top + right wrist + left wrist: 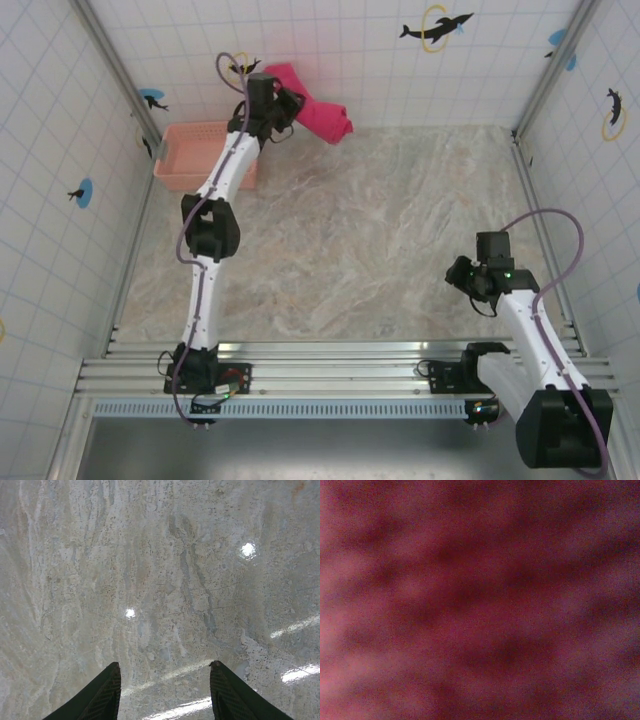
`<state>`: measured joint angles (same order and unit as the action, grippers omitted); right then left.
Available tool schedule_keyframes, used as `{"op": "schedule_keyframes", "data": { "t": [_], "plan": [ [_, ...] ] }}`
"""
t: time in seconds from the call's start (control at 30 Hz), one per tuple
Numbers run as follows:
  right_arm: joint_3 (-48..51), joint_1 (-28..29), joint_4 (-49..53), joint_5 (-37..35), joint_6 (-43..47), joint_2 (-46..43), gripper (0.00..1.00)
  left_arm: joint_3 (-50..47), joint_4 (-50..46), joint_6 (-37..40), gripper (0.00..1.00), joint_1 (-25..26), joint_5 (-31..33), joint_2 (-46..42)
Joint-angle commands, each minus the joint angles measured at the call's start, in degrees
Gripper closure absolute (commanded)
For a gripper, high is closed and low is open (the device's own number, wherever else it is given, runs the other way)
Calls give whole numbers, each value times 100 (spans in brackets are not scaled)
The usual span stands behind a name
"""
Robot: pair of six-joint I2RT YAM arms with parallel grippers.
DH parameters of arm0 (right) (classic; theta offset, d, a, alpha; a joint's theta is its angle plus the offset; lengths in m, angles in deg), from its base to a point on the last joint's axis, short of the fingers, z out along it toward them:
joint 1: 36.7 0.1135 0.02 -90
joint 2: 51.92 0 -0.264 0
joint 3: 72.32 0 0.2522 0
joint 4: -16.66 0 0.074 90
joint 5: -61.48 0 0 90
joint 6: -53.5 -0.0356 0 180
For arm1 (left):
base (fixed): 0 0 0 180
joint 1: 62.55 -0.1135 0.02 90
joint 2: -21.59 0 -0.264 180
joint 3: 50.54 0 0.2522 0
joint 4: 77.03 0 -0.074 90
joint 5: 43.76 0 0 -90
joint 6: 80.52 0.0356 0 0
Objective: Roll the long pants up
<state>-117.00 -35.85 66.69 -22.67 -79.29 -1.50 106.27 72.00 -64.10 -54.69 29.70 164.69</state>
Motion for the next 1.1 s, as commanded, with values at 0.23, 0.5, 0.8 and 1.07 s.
{"op": "schedule_keyframes", "data": {
  "t": [0.23,0.5,0.8,1.07],
  "plan": [
    [217,167,-126,-87,-358,-247,51,-354,1555,-121,100,-1355,289,-1241],
    [178,429,-273,-247,-630,-166,52,-1783,1768,432,100,-2033,347,-1809],
    [-245,608,-46,-454,-581,26,52,-4585,3144,-302,100,-2124,180,-1970],
    [-551,689,224,-541,-459,73,51,-5152,1706,-166,100,-2136,738,-2102]
  ]
}}
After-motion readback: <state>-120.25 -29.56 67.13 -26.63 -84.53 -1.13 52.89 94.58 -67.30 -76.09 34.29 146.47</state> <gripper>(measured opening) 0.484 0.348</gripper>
